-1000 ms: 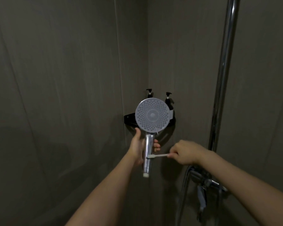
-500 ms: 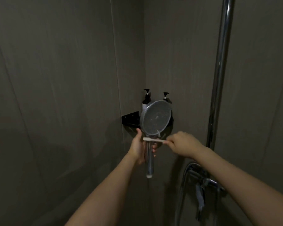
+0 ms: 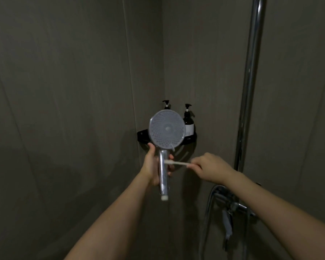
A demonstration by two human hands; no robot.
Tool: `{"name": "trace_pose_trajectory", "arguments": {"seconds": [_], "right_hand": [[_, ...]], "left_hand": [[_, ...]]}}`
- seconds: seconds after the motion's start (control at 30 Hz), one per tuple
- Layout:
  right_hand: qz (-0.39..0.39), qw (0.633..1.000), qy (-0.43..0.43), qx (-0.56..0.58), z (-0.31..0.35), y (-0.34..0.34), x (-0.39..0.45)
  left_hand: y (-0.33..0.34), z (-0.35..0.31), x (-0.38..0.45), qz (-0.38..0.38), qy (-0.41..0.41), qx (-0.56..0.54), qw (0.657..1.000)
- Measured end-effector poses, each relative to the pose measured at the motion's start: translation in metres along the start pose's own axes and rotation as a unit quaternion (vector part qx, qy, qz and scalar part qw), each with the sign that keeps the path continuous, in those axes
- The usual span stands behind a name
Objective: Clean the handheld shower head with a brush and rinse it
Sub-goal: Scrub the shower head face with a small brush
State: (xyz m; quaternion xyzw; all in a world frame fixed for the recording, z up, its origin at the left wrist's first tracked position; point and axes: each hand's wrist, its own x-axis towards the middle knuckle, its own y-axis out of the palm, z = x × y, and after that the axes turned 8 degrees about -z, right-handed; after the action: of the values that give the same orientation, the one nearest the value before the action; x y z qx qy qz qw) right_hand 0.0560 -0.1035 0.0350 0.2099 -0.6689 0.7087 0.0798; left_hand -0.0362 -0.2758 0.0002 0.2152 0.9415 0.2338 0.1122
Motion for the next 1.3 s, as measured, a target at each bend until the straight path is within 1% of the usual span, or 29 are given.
{"name": "trace_pose_trajectory", "arguments": {"seconds": [0.07,0.13,0.2,0.27,0.33,0.4,0.47,0.53,0.57,0.6,0.63,0.7,0.73,0.77,0.87,0.93,1.0,1.03,1.1,1.13,1.2,1.3], "right_hand": [[-0.048,0.997,0.027,0.044,0.005,-0.002,0.004],[-0.058,0.997,0.041,0.035,0.009,-0.001,0.009],[-0.022,0.999,0.021,0.011,0.014,0.002,0.012],[0.054,0.998,-0.022,-0.002,0.016,0.005,0.007],[0.112,0.991,-0.060,-0.029,0.011,0.008,-0.003],[0.130,0.985,-0.093,-0.069,0.005,0.007,-0.009],[0.096,0.988,-0.098,-0.065,0.004,0.005,-0.009],[0.020,0.997,-0.074,-0.029,0.007,0.002,-0.004],[-0.008,0.997,-0.068,-0.035,0.010,0.001,-0.003],[-0.011,0.996,-0.074,-0.052,0.013,0.000,-0.003],[0.008,0.993,-0.094,-0.074,0.014,0.003,-0.004],[0.070,0.980,-0.149,-0.115,0.019,0.009,-0.011],[0.083,0.975,-0.163,-0.124,0.019,0.011,-0.014],[0.071,0.979,-0.158,-0.110,0.016,0.011,-0.015],[-0.007,0.987,-0.144,-0.069,0.009,0.008,-0.015],[-0.064,0.990,-0.127,-0.013,0.004,0.006,-0.014],[-0.117,0.987,-0.107,-0.003,-0.001,0.005,-0.011],[-0.108,0.988,-0.106,-0.023,-0.001,0.003,-0.011],[-0.039,0.989,-0.127,-0.059,-0.002,0.003,-0.013],[-0.015,0.988,-0.139,-0.058,-0.003,0.004,-0.015],[-0.017,0.986,-0.156,-0.051,-0.004,0.002,-0.019],[-0.040,0.979,-0.179,-0.085,0.002,0.005,-0.018]], "left_hand": [[0.002,0.000,-0.001,-0.004,-0.001,-0.007,1.000],[0.006,0.000,-0.003,-0.005,-0.007,-0.004,1.000],[0.011,-0.001,-0.003,-0.005,-0.003,-0.016,1.000],[0.013,-0.004,-0.003,-0.006,0.005,-0.042,0.999],[0.010,-0.005,-0.003,-0.016,-0.001,-0.031,0.999],[0.004,-0.004,-0.004,-0.036,-0.004,-0.018,0.999],[0.003,-0.005,-0.006,-0.044,-0.007,-0.019,0.999],[0.006,-0.006,-0.008,-0.043,0.001,-0.028,0.999],[0.010,-0.006,-0.007,-0.044,0.007,-0.035,0.998],[0.013,-0.006,-0.006,-0.048,0.013,-0.041,0.998],[0.016,-0.008,-0.005,-0.053,0.021,-0.043,0.997],[0.020,-0.012,-0.003,-0.057,0.038,-0.044,0.997],[0.021,-0.015,-0.004,-0.057,0.045,-0.044,0.996],[0.021,-0.019,-0.005,-0.058,0.051,-0.042,0.996],[0.023,-0.027,-0.009,-0.060,0.068,-0.043,0.995],[0.023,-0.031,-0.010,-0.058,0.069,-0.039,0.995],[0.023,-0.032,-0.011,-0.054,0.064,-0.036,0.996],[0.022,-0.031,-0.011,-0.054,0.059,-0.038,0.996],[0.020,-0.029,-0.011,-0.051,0.053,-0.040,0.996],[0.020,-0.027,-0.012,-0.051,0.051,-0.039,0.997],[0.018,-0.024,-0.012,-0.056,0.042,-0.045,0.997],[0.019,-0.022,-0.011,-0.064,0.038,-0.060,0.995]]}}
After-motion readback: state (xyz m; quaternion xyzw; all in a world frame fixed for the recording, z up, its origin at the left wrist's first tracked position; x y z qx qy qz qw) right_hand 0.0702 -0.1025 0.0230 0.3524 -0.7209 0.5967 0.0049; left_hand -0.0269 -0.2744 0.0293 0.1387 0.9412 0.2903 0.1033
